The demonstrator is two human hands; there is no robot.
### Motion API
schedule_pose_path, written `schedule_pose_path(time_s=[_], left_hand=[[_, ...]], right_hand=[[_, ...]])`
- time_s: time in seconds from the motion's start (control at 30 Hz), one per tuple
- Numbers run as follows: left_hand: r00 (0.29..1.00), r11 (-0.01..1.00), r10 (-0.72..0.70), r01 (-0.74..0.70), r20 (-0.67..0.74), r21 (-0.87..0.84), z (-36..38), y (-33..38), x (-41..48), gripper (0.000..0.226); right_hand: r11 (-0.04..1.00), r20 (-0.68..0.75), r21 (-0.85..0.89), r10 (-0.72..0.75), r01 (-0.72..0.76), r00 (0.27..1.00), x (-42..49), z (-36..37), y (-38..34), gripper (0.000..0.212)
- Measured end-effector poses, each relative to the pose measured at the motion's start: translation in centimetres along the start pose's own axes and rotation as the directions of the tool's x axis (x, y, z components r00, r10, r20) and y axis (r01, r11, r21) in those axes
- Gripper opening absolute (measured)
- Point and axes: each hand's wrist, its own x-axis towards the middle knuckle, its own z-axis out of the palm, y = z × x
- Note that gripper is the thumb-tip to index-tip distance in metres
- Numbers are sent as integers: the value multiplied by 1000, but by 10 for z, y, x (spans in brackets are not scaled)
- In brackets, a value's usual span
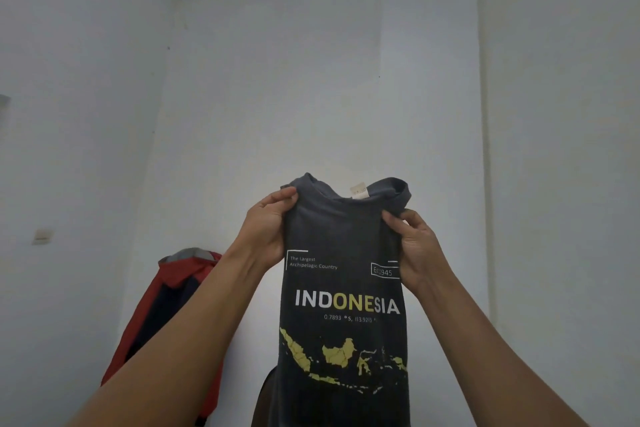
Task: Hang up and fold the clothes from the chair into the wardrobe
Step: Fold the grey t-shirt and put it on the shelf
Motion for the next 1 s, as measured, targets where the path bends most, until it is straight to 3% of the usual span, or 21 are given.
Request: schedule_pose_path(time_s=[0.23,0.37,0.43,0.57,0.7,0.83,1.0], left_hand=[[999,996,-34,33,-12,-83,2,-4,6,12],[1000,1000,-12,12,8,-16,2,-5,3,17],[996,994,37,-45,84,97,-3,-2,2,25],[972,940,32,-108,231,323,-28,-12,-4,38],[974,967,54,-105,220,231,-39,-25,-4,41],[979,978,78,-112,186,177,-38,-28,-11,47],[986,984,21,-49,163,170,-52,-53,-12,55]], right_hand=[[994,-25,97,50,-48,998,0,1,2,13],[997,-19,71,44,-43,999,-2,2,3,17],[1000,-8,2,19,-19,1000,-1,1,0,22],[941,117,-337,30,11,993,-6,-15,-2,26],[984,170,-155,111,-85,979,-9,-27,5,38],[986,99,-159,71,-54,993,-8,-24,6,42],[981,-28,-166,96,-99,995,-13,-40,27,25]])
